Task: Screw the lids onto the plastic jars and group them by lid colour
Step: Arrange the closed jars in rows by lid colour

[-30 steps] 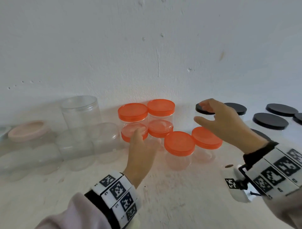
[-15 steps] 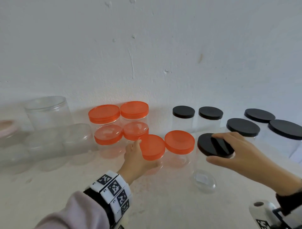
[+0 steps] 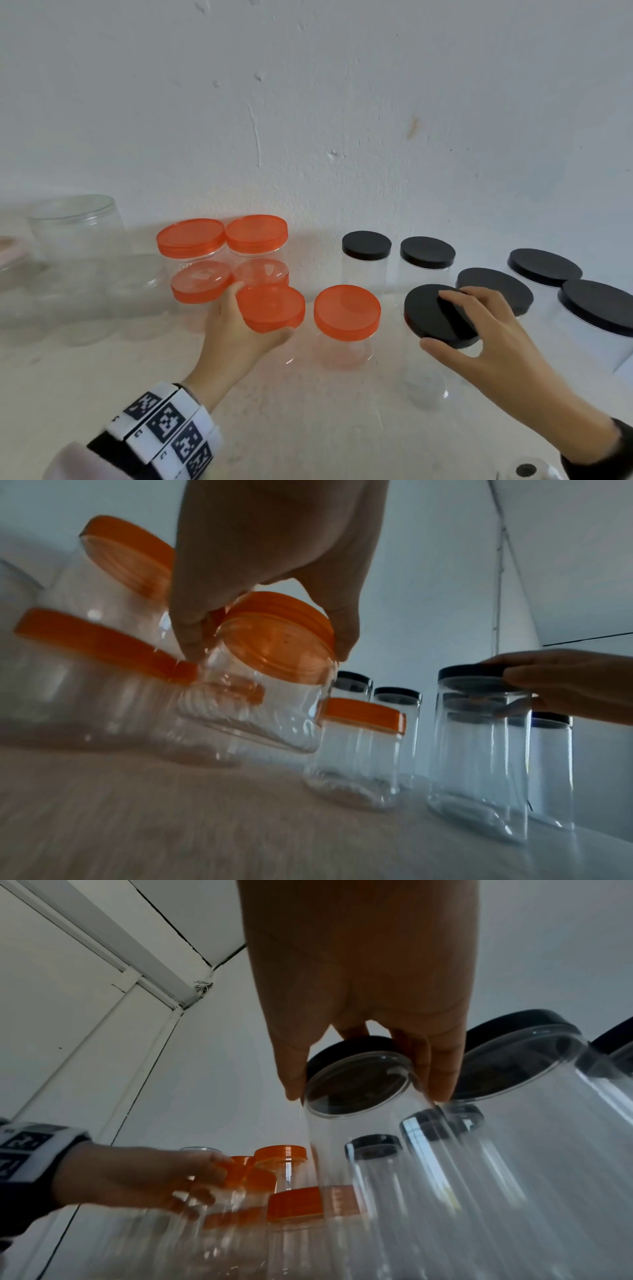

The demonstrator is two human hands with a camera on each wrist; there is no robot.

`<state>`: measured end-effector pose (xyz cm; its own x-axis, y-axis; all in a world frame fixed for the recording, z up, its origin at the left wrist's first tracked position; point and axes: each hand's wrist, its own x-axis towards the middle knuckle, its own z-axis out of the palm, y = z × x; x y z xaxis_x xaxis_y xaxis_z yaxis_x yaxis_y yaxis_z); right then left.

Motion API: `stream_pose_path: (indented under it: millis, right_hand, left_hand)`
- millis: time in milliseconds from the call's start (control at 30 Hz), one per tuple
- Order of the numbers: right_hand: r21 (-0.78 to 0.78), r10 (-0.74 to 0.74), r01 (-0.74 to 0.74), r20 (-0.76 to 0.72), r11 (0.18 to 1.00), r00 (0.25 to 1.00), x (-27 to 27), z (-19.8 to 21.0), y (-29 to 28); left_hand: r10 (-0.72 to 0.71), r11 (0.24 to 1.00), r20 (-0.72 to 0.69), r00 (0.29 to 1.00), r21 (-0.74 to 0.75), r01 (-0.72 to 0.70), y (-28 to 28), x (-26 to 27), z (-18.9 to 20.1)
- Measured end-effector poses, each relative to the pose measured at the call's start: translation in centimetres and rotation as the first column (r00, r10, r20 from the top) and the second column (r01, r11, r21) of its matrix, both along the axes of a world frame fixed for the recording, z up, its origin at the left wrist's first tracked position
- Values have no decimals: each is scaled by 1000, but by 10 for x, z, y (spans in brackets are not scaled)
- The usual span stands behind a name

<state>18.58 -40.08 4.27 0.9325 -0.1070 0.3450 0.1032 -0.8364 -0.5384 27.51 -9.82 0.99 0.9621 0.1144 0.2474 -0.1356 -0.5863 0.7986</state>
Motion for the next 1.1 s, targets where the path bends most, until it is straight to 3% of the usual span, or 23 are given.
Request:
stream_pose_path:
  millis: [133, 267, 400, 600, 833, 967, 1100]
  right_hand:
    - [-51, 5, -3, 32, 999, 999, 1, -7, -2]
    - [-117, 17, -8, 73, 993, 997, 3, -12, -2]
    - [-212, 28, -7, 99, 977, 995, 6, -18, -4]
    - [-204, 34, -9, 123, 979, 992, 6, -21, -6]
    - [-190, 53, -50, 8, 981, 999, 6, -13, -7]
    - [-202, 50, -55, -32, 978, 998, 5, -10, -7]
    - [-228, 45, -60, -67, 972, 997, 3, -8, -7]
  left_hand:
    - [-8, 1000, 184, 983, -10, 10, -7, -3, 30]
    - [-85, 988, 220, 972, -109, 111, -38, 2, 53]
    - [-181, 970, 188, 965, -129, 207, -73, 13, 49]
    - [-258, 956, 149, 955, -101, 274, -93, 25, 37]
    - [-279, 953, 139, 950, -85, 292, -91, 29, 33]
    - [-309, 924, 44, 950, -222, 311, -90, 26, 20]
    - [-349, 921, -98, 932, -220, 322, -94, 25, -4]
